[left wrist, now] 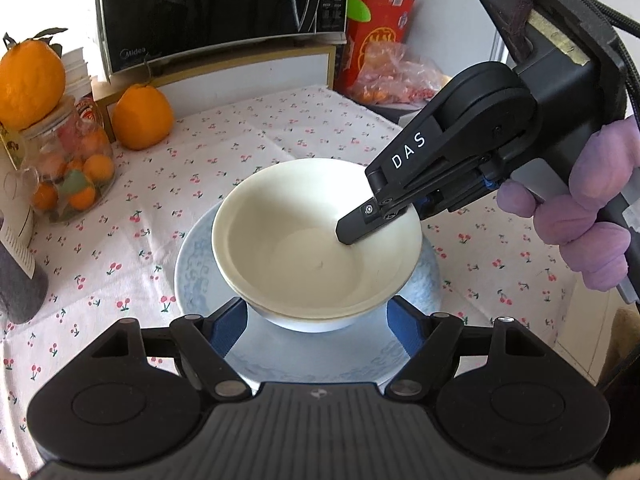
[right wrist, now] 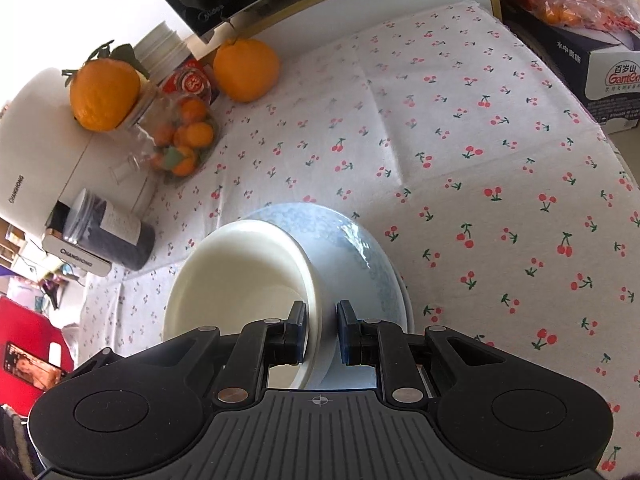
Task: Organize plates and bowls
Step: 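Lift the nested bowls with both tools and carry them over the plate stack, then lower the nested bowls onto the plate stack and open both tools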
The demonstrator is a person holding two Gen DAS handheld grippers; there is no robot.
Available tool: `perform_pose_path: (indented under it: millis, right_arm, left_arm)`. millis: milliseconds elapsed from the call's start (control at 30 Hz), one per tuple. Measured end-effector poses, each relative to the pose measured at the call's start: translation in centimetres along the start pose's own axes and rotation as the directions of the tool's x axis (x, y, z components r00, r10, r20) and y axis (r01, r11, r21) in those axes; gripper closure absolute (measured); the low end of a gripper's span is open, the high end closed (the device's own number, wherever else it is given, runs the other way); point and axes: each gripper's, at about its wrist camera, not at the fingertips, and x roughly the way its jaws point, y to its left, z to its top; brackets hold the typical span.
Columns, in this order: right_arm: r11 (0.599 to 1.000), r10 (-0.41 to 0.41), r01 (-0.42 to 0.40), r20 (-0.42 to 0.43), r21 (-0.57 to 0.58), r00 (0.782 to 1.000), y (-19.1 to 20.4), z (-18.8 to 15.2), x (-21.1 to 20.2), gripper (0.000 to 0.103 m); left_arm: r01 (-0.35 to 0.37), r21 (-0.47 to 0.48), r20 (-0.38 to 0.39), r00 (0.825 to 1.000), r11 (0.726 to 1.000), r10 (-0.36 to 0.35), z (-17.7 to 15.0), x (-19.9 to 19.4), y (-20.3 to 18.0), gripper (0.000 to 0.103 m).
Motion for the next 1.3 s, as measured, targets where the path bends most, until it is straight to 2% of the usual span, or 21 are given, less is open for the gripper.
perform_pose_path:
  millis: [733,1000,1100,1267,1300]
  right_arm:
    - [1.0,0.021,-0.021,-0.013,0.003,1.0,0.2,-0.19,0.62,0.084]
    - [1.0,0.03,-0.03,-0.017,0.0,0.999,0.05,-0.11,0.52,0.084]
    - [0.999,0.031,-0.031,-0.013,0.007,0.999,-0.08,-0.05,0.42,0.074]
    - [0.999,0.031,-0.031,-0.003,0.013,1.0,-0.18,0.1,0.18,0.066]
    - [0.999,0.034,-0.034,0.0,0.014,0.999,-0.19,0.12,0.11,0.061]
  left_arm:
    - [0.007,0.02,-0.039,0.999,1.0,-0.006,-0.14,-0.11,0.27,0.028]
    - [0.016,0.022,-0.051,0.999,1.0,-0.015,-0.17,0.02,0.21,0.021]
    - [0.02,0.021,-0.053,0.998,1.0,-0.019,-0.14,0.06,0.25,0.019]
    - [0.023,0.02,-0.06,0.998,1.0,-0.022,-0.08,0.08,0.24,0.017]
    - [0.024,0.02,-0.061,0.998,1.0,-0.022,-0.09,0.05,0.21,0.017]
